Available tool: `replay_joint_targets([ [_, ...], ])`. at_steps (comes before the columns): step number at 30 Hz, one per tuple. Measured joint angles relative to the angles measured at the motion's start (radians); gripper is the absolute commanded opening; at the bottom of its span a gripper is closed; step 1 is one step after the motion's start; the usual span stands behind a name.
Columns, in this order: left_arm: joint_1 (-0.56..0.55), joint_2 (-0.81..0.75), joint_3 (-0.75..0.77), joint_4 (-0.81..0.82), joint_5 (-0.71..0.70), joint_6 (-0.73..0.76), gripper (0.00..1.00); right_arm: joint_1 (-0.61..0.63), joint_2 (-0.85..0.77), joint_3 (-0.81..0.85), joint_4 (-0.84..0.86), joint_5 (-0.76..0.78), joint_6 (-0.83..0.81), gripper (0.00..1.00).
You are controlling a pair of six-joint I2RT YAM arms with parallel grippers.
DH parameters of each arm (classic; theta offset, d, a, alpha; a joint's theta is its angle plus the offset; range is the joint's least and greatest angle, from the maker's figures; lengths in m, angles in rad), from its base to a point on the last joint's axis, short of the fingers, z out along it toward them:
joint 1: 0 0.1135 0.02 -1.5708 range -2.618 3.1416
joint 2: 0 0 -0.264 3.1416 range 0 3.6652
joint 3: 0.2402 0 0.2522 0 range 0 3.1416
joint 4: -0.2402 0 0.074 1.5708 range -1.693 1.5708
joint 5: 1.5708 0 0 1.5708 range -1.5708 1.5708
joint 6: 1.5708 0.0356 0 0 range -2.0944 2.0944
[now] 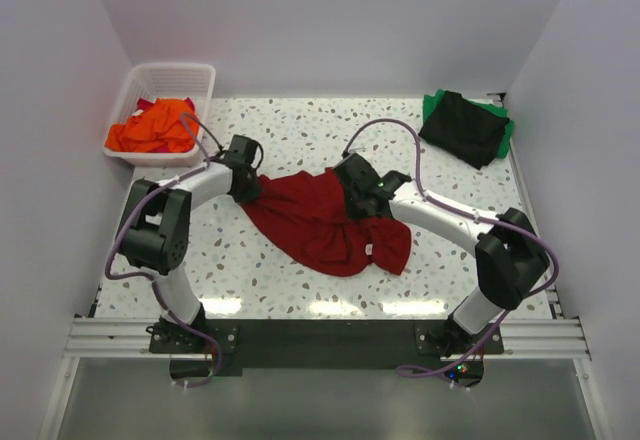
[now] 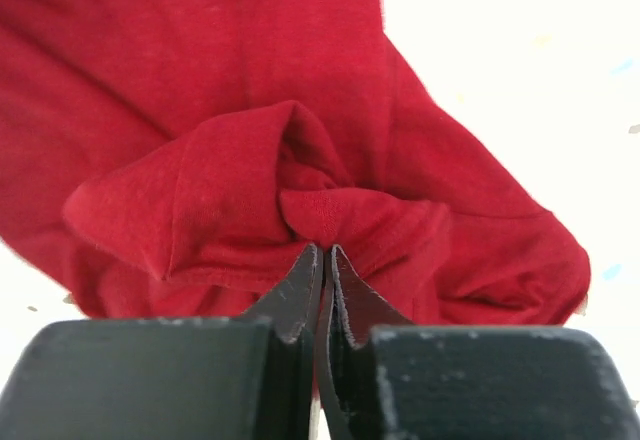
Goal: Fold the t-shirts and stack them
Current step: Flatten the tshirt out
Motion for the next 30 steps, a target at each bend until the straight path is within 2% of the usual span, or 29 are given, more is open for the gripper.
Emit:
replay_joint_targets([
  [9,0.031,-0.098,-0.086,-0.074,-0.039,-0.040,0.00,-0.029,-0.005,0.009,-0.089,0.168,0.047,0.00],
  [23,0.058,-0.373,-0.161,-0.194,-0.097,-0.108,0.00,-0.273,-0.043,0.013,-0.159,0.285,0.072,0.00],
  [30,0.058,-0.472,-0.215,-0.277,-0.123,-0.159,0.00,-0.351,-0.043,0.042,-0.199,0.354,0.085,0.00],
])
